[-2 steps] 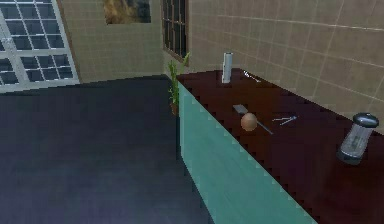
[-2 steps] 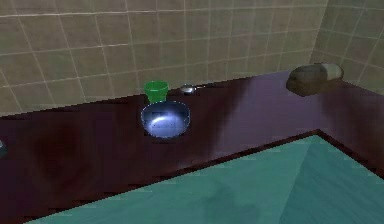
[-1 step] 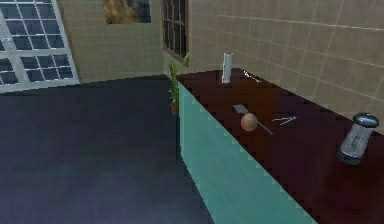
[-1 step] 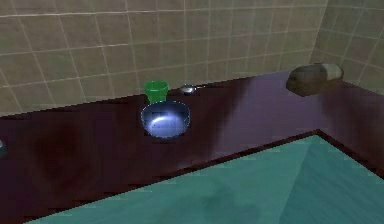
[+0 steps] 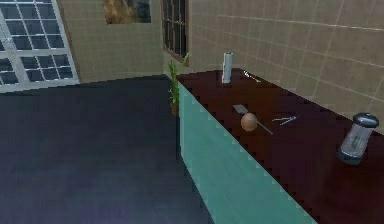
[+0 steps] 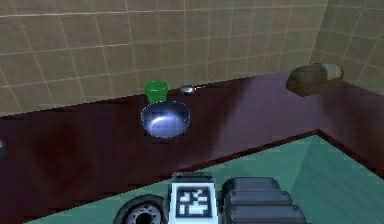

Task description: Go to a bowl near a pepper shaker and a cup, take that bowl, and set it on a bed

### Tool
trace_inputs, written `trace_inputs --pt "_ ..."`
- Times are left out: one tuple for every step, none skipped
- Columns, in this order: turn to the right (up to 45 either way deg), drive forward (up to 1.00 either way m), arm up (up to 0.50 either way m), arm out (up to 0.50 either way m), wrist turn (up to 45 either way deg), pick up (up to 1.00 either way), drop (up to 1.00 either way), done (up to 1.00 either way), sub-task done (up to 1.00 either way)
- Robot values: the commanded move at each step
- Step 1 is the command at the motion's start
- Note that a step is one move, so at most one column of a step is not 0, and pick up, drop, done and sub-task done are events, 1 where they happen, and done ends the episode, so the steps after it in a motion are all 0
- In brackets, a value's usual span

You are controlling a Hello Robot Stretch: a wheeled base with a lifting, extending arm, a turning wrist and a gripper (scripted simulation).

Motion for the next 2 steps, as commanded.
trace_inputs --pt "0.0 0.00 0.00 0.30 0.0 0.00 0.00 0.00 0.00" --pt "0.0 0.00 0.00 0.00 45.0 0.00 0.00 0.00 0.00"
